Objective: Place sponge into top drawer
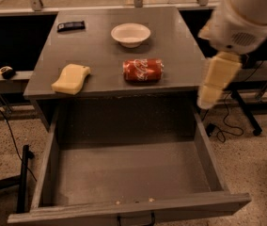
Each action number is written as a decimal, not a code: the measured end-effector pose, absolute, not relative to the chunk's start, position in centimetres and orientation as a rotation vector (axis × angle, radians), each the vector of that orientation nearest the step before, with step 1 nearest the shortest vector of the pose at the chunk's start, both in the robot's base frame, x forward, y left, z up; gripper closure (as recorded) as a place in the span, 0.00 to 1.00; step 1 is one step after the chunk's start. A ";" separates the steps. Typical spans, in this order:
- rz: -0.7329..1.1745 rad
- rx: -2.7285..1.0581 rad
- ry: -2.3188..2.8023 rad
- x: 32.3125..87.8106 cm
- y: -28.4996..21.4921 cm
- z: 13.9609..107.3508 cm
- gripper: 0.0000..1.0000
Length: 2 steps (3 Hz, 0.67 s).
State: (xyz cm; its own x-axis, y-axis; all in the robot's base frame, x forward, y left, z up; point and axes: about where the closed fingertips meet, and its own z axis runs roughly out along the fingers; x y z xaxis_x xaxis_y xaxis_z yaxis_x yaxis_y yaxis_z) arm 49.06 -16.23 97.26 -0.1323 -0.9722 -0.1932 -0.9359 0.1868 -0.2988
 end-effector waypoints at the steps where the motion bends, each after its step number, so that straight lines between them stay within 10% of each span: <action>1: -0.100 -1.946 2.025 53.6 -8.2 94.2 0.00; 2: -0.020 -2.047 1.971 55.9 -2.2 90.9 0.00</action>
Offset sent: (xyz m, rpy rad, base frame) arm 0.0926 0.2139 -0.1090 0.0213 0.1675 0.3148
